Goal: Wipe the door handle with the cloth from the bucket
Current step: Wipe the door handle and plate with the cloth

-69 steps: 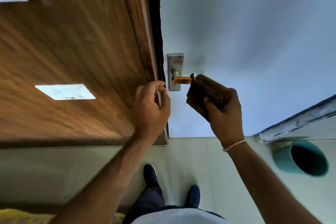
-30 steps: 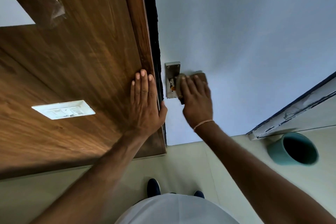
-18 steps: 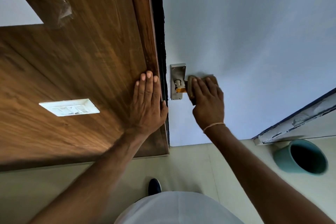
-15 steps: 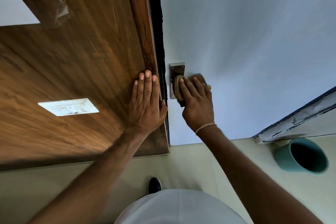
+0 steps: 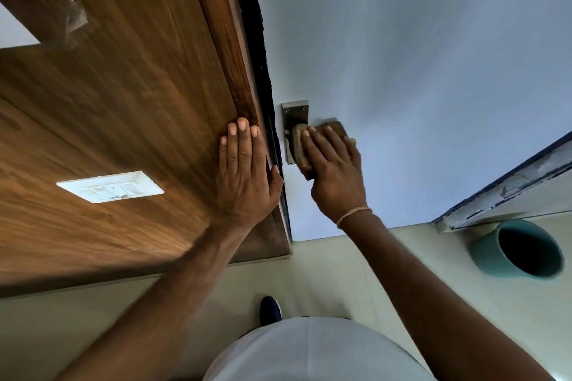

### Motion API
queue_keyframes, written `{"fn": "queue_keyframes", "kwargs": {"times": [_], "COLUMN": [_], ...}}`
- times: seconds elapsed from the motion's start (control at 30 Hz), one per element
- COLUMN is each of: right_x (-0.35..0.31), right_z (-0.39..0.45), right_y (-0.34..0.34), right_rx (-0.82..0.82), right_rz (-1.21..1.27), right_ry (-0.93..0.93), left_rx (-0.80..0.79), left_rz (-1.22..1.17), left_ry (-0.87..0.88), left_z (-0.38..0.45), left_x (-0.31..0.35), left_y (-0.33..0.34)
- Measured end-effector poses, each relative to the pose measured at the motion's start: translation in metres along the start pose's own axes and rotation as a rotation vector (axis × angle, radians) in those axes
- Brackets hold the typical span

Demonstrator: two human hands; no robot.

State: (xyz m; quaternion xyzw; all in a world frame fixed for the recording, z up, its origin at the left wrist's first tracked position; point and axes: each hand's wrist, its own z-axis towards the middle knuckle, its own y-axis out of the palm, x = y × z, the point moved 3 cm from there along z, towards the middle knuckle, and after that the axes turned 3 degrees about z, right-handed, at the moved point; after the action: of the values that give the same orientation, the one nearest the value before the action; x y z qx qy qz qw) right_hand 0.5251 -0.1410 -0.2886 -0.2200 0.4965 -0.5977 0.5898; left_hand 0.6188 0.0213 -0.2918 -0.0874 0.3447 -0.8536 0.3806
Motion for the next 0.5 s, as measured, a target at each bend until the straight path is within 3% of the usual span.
{"fn": "queue_keyframes", "kwargs": {"times": [0.23, 0.4, 0.5], "right_x": [0.052, -0.003, 0.008], "right_z": [-0.010, 0.000, 0.001], "right_y": [-0.015, -0.002, -0.002], "right_rx": [0.104, 0.072, 0.031], "right_rz": [0.070, 0.075, 0.043], "right_ry": [0.257, 0.042, -0.031], "left_rx": [0.008, 0.014, 0.011], "left_rz": [-0.021, -0.042, -0.046], "left_ry": [-0.031, -0.027, -0.035], "left_z": [0.001, 0.000, 0.000], "left_x": [0.003, 0.003, 0.004], "left_y": [-0.001, -0.001, 0.000]}}
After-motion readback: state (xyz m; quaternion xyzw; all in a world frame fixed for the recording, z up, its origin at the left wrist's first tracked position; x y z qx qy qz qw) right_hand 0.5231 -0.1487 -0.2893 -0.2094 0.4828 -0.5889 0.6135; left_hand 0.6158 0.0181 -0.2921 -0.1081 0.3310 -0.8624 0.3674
